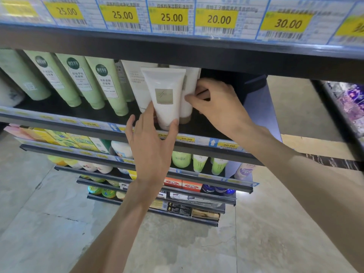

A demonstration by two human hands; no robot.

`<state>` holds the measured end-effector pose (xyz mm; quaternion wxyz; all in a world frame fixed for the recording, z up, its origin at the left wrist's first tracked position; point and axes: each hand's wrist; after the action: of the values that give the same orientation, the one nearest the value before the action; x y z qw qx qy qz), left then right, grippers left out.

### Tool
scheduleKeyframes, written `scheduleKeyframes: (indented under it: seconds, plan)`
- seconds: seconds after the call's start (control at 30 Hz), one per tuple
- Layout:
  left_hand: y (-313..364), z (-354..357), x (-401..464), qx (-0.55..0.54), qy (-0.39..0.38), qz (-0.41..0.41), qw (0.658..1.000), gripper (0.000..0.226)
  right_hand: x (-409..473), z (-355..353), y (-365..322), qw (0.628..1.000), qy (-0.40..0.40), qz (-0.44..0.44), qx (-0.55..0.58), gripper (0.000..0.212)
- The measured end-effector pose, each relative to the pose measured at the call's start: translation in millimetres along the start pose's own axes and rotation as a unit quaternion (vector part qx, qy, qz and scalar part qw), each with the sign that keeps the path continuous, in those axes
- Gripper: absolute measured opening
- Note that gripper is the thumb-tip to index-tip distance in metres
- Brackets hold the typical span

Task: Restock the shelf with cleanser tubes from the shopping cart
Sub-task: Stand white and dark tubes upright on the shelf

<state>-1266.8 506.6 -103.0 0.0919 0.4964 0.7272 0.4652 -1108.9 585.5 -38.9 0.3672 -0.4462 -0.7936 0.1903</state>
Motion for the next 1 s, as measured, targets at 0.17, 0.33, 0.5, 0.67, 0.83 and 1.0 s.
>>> scheduleKeyframes:
  seconds: [0.17, 0.33, 0.5, 0.67, 0.83, 1.0]
  plan:
    - [5, -2, 4, -0.019, -0.002, -0.019, 1.0, 0.05, -3, 4, 0, 1.0, -0.011, 0.009, 0.011, 0.036]
    - [8, -4, 9, -0.026, -0.031, -0.039, 0.998, 0.051, -3, 12, 2, 0.999, 0.001, 0.023, 0.031, 0.047]
    - [17, 1, 10, -0.001, -0.043, -0.062, 0.997, 0.051, 0, 16, 9, 0.999, 0.028, 0.008, 0.026, 0.043]
    - [26, 7, 14, 0.023, -0.044, -0.075, 0.996, 0.051, 4, 14, 17, 0.999, 0.041, -0.01, 0.016, 0.042]
    - [35, 15, 19, 0.05, -0.042, -0.084, 0.994, 0.05, 10, 13, 22, 0.999, 0.041, -0.013, 0.008, 0.044]
    - [39, 18, 19, 0.06, -0.03, -0.071, 0.995, 0.051, 15, 11, 26, 0.999, 0.034, -0.004, 0.014, 0.049]
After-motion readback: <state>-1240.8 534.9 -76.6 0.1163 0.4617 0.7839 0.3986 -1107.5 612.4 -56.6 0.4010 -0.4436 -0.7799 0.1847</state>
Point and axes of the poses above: each hand's wrist, its own x-axis towards the middle knuckle, its own z-axis out of the palm, y = z × x, and after that the axes turned 11 degrees about -z, right-handed
